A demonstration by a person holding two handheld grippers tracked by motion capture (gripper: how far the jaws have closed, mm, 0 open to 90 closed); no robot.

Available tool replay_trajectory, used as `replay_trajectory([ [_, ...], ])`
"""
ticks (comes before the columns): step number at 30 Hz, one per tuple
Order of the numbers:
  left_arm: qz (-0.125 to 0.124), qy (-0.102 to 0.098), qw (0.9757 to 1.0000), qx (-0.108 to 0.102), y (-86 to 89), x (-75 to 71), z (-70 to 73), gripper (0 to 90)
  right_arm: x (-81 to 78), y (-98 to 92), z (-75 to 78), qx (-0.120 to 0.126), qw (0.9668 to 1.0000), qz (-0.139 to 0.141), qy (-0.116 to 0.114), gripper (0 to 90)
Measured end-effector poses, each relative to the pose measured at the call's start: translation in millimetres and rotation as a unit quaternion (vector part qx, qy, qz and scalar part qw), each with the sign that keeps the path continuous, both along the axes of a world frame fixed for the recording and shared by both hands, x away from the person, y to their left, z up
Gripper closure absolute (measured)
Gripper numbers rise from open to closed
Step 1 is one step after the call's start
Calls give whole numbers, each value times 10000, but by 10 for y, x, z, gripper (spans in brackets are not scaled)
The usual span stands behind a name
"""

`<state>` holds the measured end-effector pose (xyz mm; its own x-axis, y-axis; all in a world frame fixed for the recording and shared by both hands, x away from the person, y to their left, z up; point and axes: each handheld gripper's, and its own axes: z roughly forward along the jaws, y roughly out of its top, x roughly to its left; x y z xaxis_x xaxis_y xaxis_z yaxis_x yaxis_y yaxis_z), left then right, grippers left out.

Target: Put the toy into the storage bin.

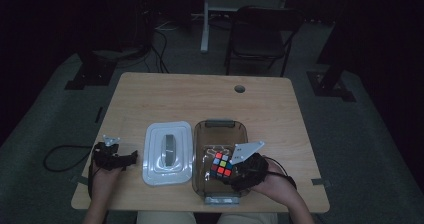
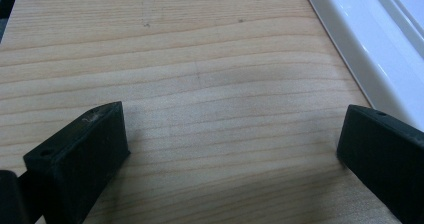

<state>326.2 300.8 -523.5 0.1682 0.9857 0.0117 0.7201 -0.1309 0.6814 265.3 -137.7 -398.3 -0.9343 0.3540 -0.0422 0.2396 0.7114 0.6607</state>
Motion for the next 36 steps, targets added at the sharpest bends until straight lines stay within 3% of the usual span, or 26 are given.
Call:
replay_trajectory([
  [9, -1, 0, 10000, 0, 0, 0, 0, 6, 42, 99, -4, -408, 9987, 307, 72, 340],
  [17, -5, -7, 10000, -1, 1, 0, -1, 6, 105, 212, -10, -817, 9949, 562, 180, 340],
  [26, -5, -5, 10000, -1, 1, 0, -1, 6, 156, 347, -35, -1316, 9887, 677, 218, 340],
  [31, -14, -5, 10000, 1, 2, 0, -1, 6, 171, 432, -76, -1687, 9823, 780, 248, 340],
  [36, -14, -4, 10000, 2, 2, -1, -1, 6, 202, 503, -108, -1870, 9784, 842, 251, 340],
])
